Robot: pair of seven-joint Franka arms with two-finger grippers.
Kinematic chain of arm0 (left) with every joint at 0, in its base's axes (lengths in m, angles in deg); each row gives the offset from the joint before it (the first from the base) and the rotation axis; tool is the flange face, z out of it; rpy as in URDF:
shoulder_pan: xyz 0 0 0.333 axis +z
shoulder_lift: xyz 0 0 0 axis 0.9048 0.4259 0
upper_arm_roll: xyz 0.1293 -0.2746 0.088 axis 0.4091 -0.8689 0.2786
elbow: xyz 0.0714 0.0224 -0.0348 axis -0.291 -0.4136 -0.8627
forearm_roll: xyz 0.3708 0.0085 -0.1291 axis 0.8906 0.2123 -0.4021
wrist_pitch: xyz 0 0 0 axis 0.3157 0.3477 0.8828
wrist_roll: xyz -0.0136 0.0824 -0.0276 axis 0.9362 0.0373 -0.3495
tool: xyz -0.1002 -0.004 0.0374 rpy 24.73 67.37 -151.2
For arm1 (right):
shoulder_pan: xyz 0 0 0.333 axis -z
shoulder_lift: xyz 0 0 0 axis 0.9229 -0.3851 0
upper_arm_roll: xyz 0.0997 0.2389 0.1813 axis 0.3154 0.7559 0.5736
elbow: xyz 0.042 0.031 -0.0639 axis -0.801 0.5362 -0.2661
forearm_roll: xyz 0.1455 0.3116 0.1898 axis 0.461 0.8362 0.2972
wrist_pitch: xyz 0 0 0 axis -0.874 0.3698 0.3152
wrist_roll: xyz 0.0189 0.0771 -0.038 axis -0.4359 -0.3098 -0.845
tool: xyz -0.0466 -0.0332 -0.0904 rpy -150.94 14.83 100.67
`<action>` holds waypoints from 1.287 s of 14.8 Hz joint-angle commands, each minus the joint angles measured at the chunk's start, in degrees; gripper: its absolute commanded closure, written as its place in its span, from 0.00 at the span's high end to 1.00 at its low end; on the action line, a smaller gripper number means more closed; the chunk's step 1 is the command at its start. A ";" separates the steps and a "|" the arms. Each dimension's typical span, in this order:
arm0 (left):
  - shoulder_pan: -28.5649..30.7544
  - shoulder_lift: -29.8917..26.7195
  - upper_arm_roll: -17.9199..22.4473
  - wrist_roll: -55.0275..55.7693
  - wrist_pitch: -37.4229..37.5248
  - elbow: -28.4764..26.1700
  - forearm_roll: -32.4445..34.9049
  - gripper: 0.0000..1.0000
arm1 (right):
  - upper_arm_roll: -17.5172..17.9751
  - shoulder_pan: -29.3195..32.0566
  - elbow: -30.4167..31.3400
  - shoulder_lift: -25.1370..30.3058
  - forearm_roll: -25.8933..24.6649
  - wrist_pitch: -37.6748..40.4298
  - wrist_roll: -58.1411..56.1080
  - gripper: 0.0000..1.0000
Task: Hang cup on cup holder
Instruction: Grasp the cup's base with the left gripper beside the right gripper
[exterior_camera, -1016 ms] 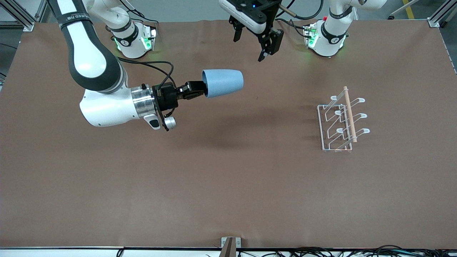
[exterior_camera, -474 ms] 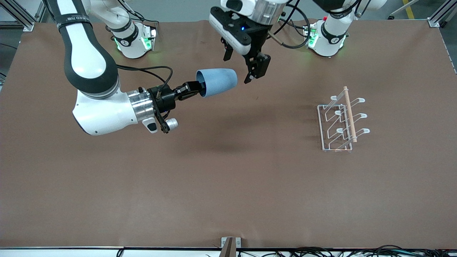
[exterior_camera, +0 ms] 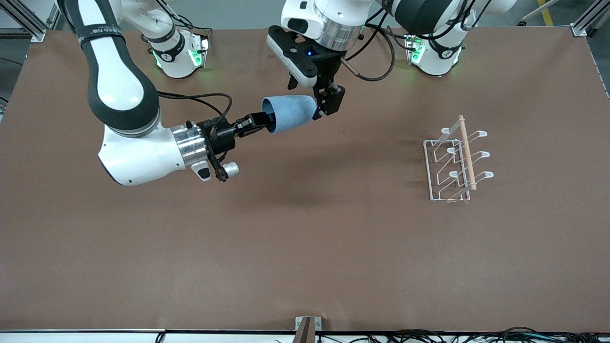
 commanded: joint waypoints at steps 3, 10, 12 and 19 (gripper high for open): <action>-0.25 3.05 -0.05 -4.06 -2.33 1.45 1.21 1.00 | 0.58 0.55 -1.33 -0.49 -1.18 0.74 1.60 0.01; -0.51 4.89 -0.13 -4.15 -2.33 1.36 0.86 0.99 | 0.58 0.55 -1.24 -0.49 -1.54 0.74 1.60 0.02; -0.51 5.33 -0.13 -4.41 -2.33 1.45 1.03 0.80 | 0.58 0.55 -1.24 -0.49 -1.54 0.65 1.60 0.02; 0.01 5.07 0.04 -4.32 -2.16 1.45 1.38 0.47 | 0.58 0.63 -1.24 -0.49 -1.62 0.91 1.60 0.55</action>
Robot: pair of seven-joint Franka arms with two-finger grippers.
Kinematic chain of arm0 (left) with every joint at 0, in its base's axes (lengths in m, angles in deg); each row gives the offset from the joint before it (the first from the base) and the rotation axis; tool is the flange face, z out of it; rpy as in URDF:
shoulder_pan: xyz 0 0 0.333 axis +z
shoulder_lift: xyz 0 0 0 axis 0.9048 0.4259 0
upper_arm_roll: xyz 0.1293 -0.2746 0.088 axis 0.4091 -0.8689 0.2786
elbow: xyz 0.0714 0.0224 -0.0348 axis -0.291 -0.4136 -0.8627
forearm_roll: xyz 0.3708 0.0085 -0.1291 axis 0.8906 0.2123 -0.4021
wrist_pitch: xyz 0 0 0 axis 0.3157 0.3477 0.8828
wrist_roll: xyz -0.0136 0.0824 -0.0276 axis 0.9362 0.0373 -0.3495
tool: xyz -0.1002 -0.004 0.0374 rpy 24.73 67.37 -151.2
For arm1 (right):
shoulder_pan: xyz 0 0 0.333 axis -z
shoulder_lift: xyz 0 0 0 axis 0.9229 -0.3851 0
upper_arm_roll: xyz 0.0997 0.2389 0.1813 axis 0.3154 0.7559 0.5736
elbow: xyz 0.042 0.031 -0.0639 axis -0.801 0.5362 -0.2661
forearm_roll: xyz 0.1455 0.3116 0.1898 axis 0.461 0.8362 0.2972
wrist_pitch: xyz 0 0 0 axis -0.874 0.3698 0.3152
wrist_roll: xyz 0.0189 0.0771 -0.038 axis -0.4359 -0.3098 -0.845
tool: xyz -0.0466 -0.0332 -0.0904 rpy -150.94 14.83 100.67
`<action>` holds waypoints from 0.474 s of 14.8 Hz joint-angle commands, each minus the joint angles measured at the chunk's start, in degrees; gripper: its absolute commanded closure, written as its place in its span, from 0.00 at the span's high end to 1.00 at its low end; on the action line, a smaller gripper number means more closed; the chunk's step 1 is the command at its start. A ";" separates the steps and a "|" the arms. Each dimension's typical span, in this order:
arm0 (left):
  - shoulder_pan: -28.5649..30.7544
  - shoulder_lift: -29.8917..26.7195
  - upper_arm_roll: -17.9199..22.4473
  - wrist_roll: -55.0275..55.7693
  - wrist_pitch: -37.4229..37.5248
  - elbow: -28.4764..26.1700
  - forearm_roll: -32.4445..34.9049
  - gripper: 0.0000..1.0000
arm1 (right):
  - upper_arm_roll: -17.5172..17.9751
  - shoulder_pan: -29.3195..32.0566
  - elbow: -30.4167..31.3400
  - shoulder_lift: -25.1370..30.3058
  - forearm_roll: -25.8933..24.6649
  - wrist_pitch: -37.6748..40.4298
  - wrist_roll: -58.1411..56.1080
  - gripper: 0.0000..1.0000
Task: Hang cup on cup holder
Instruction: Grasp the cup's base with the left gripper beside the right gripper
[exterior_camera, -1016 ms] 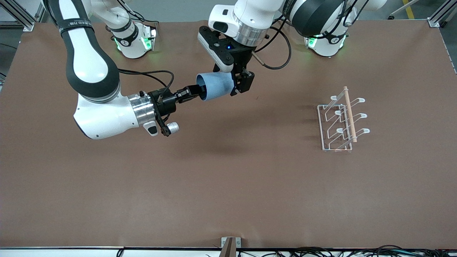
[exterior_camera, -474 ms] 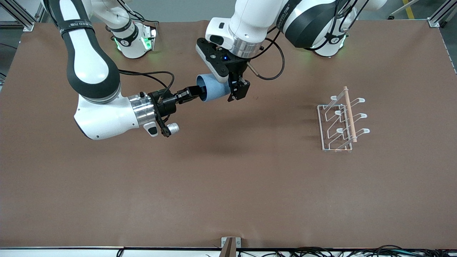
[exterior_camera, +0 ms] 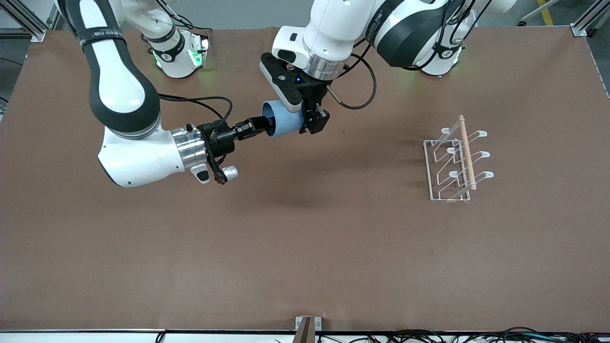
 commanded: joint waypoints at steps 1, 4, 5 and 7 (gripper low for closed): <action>0.78 0.55 0.38 -0.24 0.17 1.35 1.39 0.47 | 0.66 0.61 -0.93 0.10 -1.77 1.57 1.54 0.96; 1.05 0.37 0.90 -1.38 0.96 1.35 1.48 0.47 | 0.58 0.70 -1.02 0.27 -5.37 0.86 1.89 1.00; 1.05 0.29 0.99 -1.47 1.66 1.35 1.57 0.47 | 0.05 0.87 -0.93 0.53 -7.30 0.25 2.15 1.00; 2.01 0.29 1.43 -1.56 3.76 1.35 1.57 0.47 | -0.39 1.05 -0.75 1.76 -13.26 -2.64 2.33 1.00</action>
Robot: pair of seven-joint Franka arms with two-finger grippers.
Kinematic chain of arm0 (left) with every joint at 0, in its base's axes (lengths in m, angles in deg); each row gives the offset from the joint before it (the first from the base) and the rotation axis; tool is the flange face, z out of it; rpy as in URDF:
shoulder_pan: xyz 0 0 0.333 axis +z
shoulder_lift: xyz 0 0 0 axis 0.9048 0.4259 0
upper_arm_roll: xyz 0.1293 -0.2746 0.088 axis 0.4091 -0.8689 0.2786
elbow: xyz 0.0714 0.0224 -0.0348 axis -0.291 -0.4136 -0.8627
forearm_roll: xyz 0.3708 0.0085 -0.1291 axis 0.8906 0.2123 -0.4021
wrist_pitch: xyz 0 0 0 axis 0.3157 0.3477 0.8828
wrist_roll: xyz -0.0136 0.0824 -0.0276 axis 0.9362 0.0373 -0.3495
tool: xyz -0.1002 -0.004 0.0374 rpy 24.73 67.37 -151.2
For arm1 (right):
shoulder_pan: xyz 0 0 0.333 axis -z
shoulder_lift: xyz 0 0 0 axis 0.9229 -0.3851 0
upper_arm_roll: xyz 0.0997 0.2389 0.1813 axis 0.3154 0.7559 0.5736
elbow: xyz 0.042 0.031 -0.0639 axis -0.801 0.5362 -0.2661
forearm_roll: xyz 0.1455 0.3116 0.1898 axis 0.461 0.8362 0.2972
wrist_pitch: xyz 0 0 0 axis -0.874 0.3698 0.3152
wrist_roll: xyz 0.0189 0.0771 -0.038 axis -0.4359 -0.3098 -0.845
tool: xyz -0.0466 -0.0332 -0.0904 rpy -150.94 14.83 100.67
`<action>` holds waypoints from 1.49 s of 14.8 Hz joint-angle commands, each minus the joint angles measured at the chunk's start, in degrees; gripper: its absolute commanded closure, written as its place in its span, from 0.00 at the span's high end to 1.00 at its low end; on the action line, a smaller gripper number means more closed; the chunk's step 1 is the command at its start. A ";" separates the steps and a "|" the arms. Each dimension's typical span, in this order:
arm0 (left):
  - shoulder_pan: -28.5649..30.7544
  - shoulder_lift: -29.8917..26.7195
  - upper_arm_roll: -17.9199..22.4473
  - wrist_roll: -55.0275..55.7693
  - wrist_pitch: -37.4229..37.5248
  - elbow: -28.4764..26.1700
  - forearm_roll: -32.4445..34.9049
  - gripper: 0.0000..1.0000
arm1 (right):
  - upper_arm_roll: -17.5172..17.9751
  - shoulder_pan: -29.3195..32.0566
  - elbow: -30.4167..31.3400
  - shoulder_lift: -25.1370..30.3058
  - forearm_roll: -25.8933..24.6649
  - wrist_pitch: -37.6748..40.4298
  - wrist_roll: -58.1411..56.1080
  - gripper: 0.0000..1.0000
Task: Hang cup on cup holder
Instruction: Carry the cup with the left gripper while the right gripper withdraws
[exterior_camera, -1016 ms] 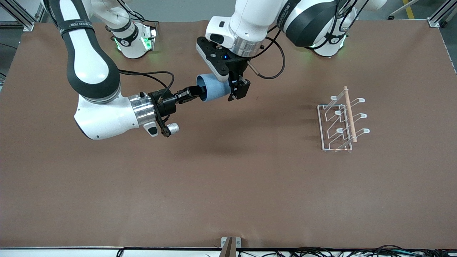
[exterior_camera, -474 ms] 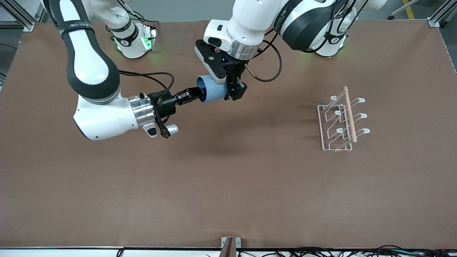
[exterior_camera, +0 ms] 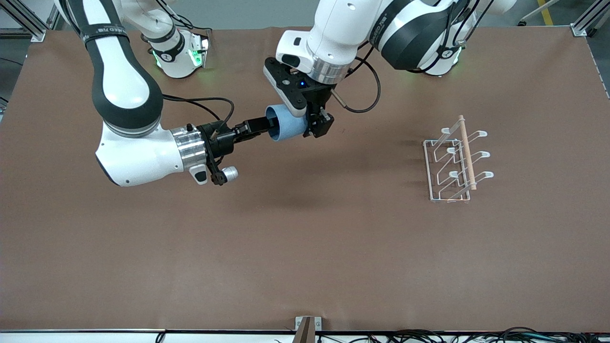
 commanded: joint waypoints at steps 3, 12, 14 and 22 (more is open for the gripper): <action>2.94 0.03 1.43 -2.97 8.98 1.33 4.52 0.47 | -1.03 1.39 0.56 4.88 -21.85 -3.88 4.59 1.00; 4.01 2.05 1.52 -4.12 24.89 0.46 23.16 0.47 | -10.33 1.57 0.21 8.23 -52.72 -4.60 7.68 1.00; 4.44 2.75 1.60 -5.52 27.70 -0.51 28.51 0.47 | -12.09 1.66 0.12 9.72 -58.01 -5.91 7.77 1.00; 13.66 2.58 1.60 -20.45 30.44 -11.31 44.44 0.48 | -19.82 2.18 -11.28 12.01 -58.73 3.11 6.63 1.00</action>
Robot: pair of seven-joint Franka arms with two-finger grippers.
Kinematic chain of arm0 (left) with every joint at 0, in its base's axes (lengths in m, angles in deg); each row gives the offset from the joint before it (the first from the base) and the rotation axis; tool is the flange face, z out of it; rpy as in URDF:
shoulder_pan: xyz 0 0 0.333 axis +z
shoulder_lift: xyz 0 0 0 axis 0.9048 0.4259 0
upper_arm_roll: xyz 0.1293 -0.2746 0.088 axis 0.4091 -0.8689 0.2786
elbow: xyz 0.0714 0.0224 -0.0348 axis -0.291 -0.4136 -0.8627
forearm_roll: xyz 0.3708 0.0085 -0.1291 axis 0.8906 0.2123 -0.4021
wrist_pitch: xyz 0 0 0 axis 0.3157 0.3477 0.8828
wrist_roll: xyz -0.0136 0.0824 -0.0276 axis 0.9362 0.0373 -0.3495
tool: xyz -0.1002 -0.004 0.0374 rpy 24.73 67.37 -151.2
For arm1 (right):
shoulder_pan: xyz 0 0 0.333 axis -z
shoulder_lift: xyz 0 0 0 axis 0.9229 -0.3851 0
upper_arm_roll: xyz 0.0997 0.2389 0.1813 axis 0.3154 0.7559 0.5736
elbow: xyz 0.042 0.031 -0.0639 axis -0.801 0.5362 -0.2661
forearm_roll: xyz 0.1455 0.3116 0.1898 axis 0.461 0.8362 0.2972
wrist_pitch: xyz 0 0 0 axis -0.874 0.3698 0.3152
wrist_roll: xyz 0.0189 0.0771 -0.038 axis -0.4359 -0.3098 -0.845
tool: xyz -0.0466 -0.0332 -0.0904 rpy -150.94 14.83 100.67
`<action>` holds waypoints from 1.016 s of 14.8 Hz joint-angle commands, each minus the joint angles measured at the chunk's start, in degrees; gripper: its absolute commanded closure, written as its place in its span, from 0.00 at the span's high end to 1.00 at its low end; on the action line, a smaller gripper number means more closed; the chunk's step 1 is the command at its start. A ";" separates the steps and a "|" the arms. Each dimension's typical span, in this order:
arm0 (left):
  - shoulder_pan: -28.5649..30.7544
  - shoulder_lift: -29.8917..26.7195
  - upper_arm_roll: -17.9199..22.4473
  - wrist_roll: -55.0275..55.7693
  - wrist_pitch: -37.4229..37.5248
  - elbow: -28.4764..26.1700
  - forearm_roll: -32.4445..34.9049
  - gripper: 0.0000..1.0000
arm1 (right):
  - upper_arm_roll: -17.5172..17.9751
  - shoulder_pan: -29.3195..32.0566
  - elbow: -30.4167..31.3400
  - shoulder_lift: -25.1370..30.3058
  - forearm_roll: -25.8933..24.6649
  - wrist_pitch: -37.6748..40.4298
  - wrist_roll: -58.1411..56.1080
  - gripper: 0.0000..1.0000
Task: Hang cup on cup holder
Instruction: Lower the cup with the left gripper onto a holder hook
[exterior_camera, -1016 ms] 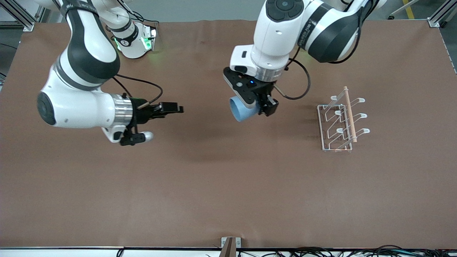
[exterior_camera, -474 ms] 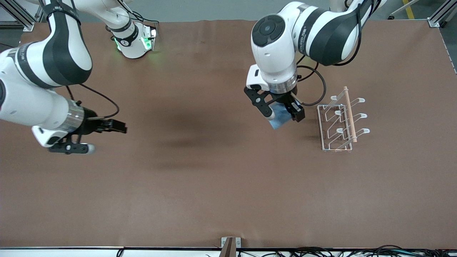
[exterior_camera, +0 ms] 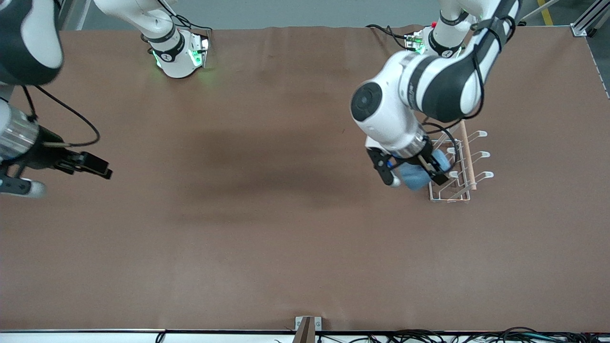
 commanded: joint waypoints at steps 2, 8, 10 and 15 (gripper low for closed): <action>4.56 -1.55 -0.36 -8.85 1.10 -3.79 5.73 0.48 | -2.72 0.61 -6.61 0.34 -1.95 7.95 -1.17 1.00; 6.16 -1.03 -0.27 -16.26 1.36 -10.11 13.12 0.48 | -3.26 2.99 -8.13 4.02 -2.66 10.07 -6.62 1.00; 5.37 -0.94 -0.27 -16.26 1.36 -13.18 15.58 0.48 | -2.91 3.16 -6.72 4.73 -2.75 11.21 -6.63 1.00; 4.84 0.20 -0.36 -16.43 2.41 -15.57 17.08 0.48 | 8.15 13.61 -2.77 7.97 -4.50 11.93 -6.71 1.00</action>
